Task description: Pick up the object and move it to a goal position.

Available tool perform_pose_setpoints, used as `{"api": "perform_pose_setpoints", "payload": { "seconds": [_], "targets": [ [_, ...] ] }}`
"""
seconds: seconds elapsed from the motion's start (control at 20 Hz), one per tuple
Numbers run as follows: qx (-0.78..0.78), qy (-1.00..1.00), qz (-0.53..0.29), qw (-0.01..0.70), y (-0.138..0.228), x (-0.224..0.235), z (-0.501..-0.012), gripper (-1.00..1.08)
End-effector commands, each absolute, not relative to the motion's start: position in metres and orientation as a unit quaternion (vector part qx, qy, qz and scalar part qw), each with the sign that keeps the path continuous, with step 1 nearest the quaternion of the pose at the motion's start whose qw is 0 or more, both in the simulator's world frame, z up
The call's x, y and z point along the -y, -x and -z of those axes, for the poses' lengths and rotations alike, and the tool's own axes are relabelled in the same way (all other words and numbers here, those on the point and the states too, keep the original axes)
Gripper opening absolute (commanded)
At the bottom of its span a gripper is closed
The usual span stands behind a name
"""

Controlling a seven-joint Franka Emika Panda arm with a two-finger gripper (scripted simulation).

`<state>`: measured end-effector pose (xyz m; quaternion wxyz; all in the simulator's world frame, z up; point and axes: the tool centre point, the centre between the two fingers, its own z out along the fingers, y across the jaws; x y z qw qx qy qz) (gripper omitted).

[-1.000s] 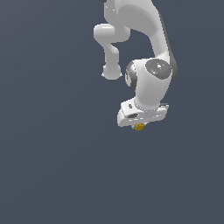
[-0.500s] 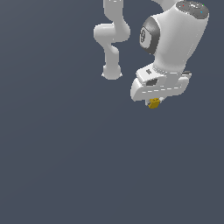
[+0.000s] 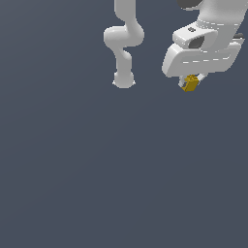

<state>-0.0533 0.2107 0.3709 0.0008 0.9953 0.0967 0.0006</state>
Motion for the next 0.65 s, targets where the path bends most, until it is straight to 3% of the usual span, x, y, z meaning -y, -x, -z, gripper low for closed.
{"api": "perform_pose_setpoints", "payload": {
  "seconds": [0.0, 0.6],
  "targets": [
    [-0.096, -0.995, 0.000, 0.001, 0.060, -0.219, -0.391, -1.00],
    [-0.096, -0.995, 0.000, 0.000, 0.071, -0.236, -0.430, -1.00]
  ]
}}
